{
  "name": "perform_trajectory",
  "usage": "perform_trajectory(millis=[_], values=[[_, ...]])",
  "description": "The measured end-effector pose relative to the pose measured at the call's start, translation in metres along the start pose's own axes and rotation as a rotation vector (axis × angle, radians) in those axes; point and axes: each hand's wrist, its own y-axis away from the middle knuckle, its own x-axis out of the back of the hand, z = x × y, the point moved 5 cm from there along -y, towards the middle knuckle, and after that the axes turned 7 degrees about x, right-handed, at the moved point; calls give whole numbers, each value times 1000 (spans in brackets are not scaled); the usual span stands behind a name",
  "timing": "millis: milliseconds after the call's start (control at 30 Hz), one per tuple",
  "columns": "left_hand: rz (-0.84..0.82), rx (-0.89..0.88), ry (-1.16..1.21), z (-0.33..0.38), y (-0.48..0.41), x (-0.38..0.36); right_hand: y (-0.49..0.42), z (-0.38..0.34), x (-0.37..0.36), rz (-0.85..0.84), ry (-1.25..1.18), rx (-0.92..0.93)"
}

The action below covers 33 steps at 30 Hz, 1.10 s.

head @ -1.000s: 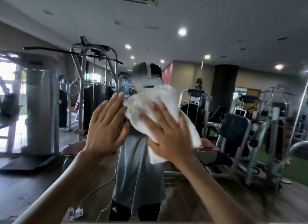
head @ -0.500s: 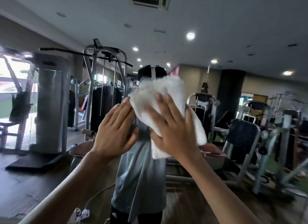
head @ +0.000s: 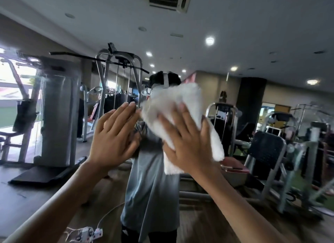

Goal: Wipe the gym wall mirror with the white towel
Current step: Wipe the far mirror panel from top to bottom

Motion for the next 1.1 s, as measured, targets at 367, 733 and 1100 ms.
perform_trajectory(millis=[367, 733, 1100], values=[[-83, -2, -31, -47, 21, 15, -47, -3, 6, 115, -16, -488], [-155, 171, -141, -117, 73, 44, -31, -24, 3, 12, -85, -208], [-130, 146, -220, -134, 91, 29, -44, -114, -11, -2, -60, 154]])
